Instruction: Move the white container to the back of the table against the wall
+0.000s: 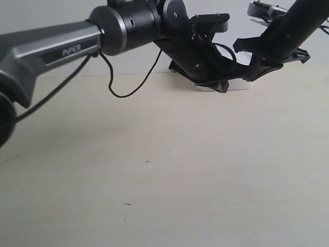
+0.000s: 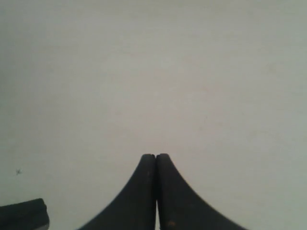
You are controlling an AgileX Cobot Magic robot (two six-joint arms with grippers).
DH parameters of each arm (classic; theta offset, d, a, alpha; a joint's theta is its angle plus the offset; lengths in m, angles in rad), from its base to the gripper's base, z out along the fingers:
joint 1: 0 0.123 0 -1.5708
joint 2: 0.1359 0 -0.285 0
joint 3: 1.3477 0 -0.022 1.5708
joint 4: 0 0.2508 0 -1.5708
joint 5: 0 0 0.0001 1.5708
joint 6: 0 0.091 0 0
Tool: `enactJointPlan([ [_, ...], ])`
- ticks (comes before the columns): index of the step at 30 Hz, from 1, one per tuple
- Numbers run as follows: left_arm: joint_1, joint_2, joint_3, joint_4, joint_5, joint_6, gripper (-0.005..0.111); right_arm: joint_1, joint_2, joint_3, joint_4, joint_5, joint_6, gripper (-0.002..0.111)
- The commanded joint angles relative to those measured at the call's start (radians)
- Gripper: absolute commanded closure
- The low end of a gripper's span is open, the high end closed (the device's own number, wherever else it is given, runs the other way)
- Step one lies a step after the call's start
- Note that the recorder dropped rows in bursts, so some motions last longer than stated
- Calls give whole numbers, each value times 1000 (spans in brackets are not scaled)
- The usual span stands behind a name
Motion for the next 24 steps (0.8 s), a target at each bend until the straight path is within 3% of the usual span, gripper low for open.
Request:
enactJointPlan([
  [1,-24,-163,116,5,53,55,107,-2,-192,121,-6,30,-11,108],
  [5,-39,-313,287,0,33,83,107,-2,-380,270,-6,27,-12,108],
  [11,-56,-594,618,-12,-135,114,107,-2,-678,466,-6,4,-12,108],
  [24,-56,-1428,1420,1,-550,172,107,-2,-1368,834,-6,-170,-30,108],
])
